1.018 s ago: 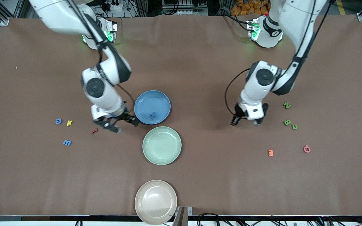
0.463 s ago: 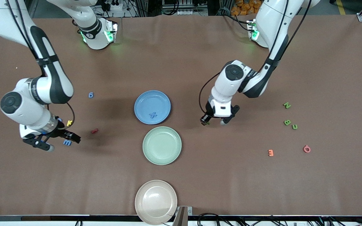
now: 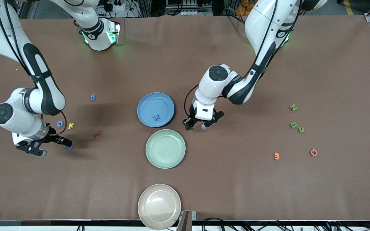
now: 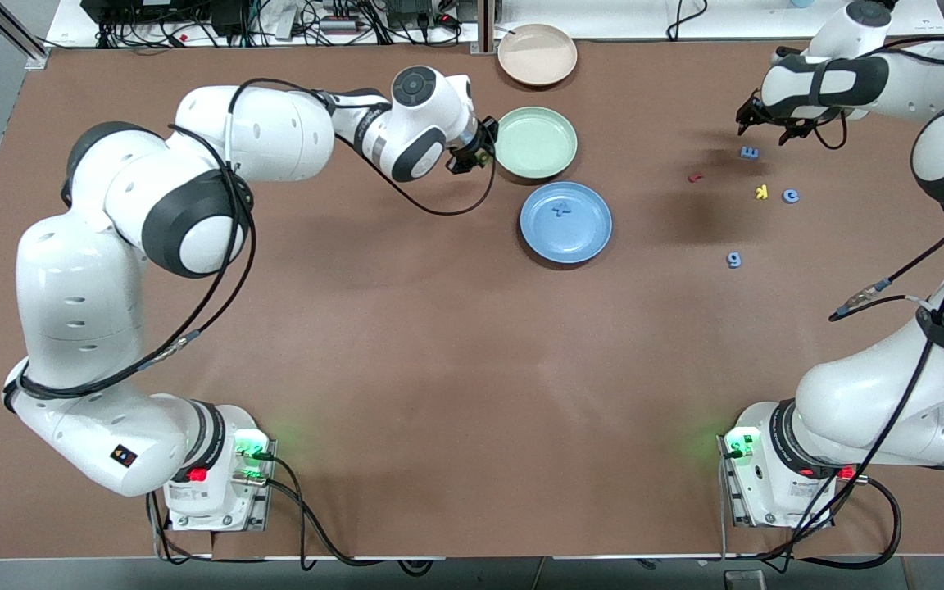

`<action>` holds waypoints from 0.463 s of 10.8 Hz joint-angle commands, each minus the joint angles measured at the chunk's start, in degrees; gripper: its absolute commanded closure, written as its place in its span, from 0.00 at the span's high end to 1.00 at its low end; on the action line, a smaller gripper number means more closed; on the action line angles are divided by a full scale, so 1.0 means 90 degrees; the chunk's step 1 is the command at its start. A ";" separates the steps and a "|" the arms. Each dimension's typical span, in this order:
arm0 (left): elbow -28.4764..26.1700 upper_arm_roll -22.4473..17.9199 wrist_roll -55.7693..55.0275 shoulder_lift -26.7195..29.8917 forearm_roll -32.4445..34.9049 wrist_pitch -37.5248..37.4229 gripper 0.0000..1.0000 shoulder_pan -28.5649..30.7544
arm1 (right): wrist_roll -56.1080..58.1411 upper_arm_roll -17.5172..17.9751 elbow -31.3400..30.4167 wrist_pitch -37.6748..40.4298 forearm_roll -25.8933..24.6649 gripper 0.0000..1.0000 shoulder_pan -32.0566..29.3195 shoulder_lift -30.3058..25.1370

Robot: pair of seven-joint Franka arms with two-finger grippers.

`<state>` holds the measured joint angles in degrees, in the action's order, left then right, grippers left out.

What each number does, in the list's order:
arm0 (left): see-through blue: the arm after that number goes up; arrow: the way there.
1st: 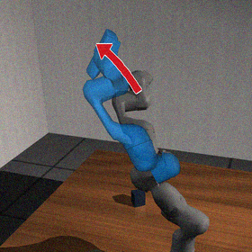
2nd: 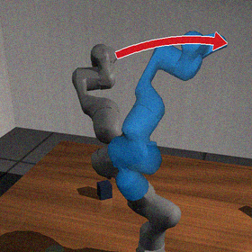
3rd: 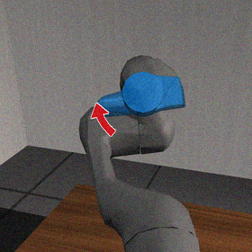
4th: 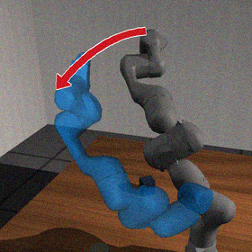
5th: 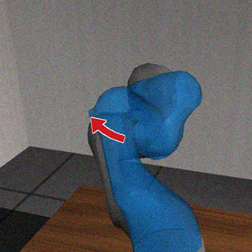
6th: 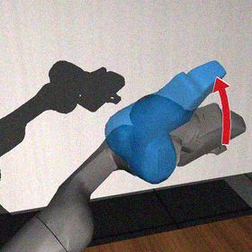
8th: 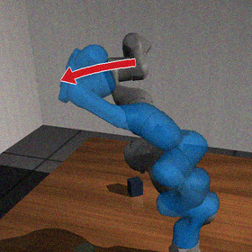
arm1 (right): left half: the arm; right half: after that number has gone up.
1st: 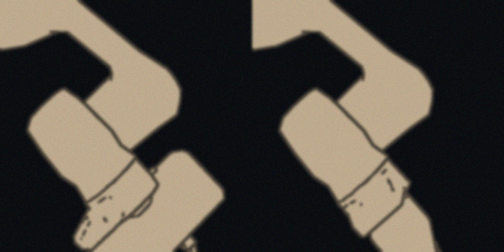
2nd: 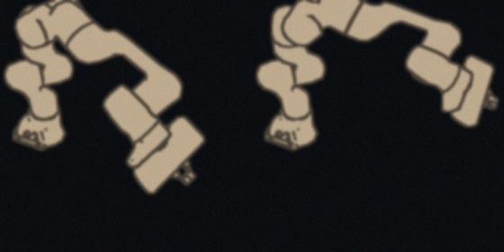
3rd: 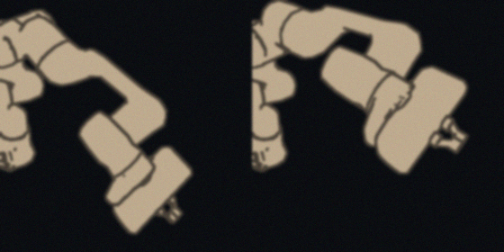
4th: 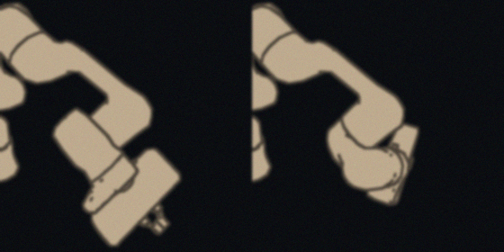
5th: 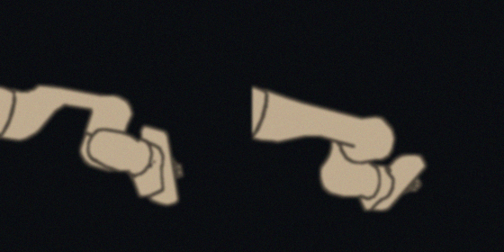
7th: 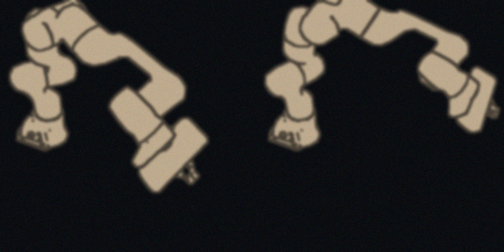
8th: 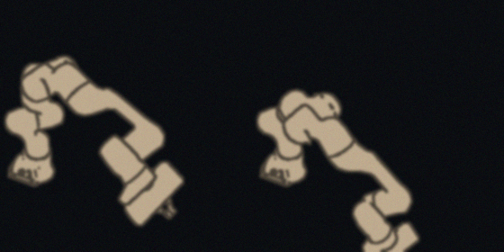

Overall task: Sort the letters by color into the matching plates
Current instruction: 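Drop the green b onto the green plate while the right gripper grasps blue E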

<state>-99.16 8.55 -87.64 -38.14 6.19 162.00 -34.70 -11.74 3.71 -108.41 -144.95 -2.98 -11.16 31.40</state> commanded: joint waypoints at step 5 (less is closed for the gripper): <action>0.1494 -0.0119 -0.0699 -0.1074 0.0191 0.0310 0.00 -0.0373 | 0.0142 0.0008 0.0375 -0.0583 -0.0138 0.84 -0.0040 0.0749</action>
<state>-91.55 8.41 -89.00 -44.32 6.21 163.88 -37.12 -10.88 3.62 -106.81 -149.23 -3.45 -11.31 36.26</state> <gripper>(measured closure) 0.718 0.123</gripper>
